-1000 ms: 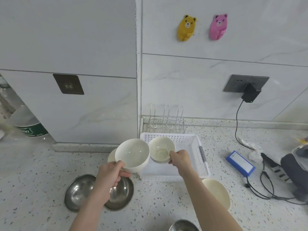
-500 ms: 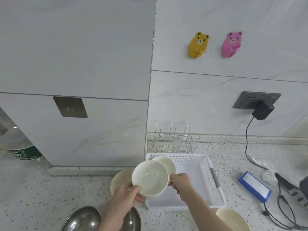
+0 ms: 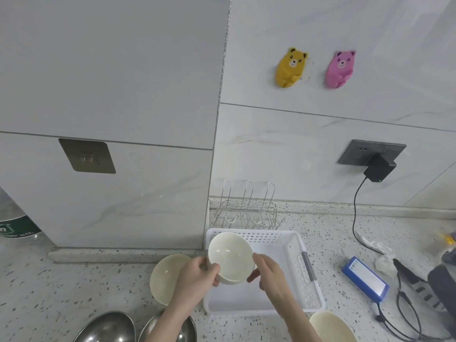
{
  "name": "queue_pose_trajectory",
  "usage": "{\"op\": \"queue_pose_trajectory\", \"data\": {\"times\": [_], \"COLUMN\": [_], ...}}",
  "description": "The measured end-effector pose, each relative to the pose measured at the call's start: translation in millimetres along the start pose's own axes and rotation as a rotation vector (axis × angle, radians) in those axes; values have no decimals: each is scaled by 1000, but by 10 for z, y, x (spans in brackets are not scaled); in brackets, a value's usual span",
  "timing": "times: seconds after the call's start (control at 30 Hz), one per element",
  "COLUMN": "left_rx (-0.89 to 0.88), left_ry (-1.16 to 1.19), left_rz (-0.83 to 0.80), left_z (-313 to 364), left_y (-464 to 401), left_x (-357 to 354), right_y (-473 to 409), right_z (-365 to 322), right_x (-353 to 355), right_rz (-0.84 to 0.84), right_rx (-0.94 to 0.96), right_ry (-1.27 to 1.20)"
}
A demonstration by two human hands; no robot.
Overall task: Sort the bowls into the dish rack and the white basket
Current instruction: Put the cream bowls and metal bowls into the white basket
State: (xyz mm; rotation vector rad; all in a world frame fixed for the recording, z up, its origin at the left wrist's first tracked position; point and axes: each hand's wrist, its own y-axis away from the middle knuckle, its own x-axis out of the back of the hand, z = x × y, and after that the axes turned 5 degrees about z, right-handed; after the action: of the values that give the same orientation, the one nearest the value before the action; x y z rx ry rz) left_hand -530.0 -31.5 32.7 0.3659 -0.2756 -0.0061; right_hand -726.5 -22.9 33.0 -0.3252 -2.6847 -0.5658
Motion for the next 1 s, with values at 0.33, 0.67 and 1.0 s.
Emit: {"op": "queue_pose_trajectory", "data": {"times": [0.33,0.67,1.0], "left_rx": [-33,116,245], "left_ry": [2,156,-22], "left_rz": [3,287,384], "left_z": [-51,-376,-540], "left_y": [-150,-62,-72], "left_x": [-46,462,922], "right_y": [-86,-118,-128], "right_z": [-113,-134,-105], "right_x": [-146,-238,-302], "right_rz": [100,145,175], "right_rx": [26,-19,-57], "right_ry": [203,243,236]}}
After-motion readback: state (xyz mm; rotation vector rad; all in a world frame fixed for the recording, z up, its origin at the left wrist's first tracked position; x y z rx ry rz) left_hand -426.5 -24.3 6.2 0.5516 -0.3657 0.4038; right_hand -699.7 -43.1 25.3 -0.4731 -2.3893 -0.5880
